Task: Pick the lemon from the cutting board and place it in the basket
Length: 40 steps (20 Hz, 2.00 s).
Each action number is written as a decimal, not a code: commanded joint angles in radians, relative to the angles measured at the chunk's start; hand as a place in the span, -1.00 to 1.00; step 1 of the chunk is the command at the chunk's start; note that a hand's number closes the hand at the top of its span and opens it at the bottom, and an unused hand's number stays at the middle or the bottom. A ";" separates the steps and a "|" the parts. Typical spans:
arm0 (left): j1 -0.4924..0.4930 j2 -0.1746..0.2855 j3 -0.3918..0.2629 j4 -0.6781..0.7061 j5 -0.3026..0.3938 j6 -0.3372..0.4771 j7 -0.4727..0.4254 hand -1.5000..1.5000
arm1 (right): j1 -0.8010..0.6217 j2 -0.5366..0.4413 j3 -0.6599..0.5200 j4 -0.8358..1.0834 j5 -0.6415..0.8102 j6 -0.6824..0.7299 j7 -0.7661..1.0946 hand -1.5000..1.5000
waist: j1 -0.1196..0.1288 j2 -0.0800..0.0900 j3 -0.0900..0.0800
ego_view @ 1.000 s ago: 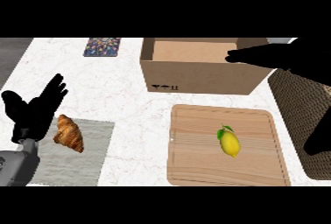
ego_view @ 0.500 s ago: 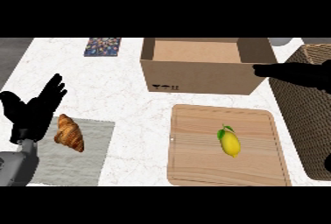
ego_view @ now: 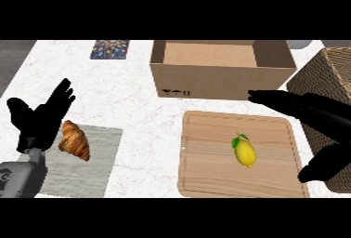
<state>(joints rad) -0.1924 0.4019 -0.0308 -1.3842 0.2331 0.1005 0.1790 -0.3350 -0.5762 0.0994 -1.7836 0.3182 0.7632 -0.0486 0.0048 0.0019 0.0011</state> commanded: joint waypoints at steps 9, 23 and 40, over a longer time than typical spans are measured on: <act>0.008 -0.031 0.036 0.002 -0.040 -0.041 0.004 0.00 | 0.031 0.177 0.146 0.280 0.300 -0.227 -0.207 -1.00 | 0.001 -0.001 -0.001; -0.025 -0.059 0.122 0.039 -0.093 -0.106 0.015 0.00 | 0.039 0.214 0.117 0.343 0.456 -0.200 -0.270 -1.00 | -0.005 -0.002 -0.001; -0.052 -0.088 0.170 0.031 -0.133 -0.144 0.050 0.00 | 0.062 0.195 0.063 0.416 0.550 -0.212 -0.450 -1.00 | -0.006 -0.002 -0.001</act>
<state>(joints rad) -0.2125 0.3150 0.1242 -1.3777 0.1087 -0.0340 0.2157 -0.2752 -0.3627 0.1884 -1.3486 0.8450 0.5418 -0.4936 0.0011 0.0000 0.0002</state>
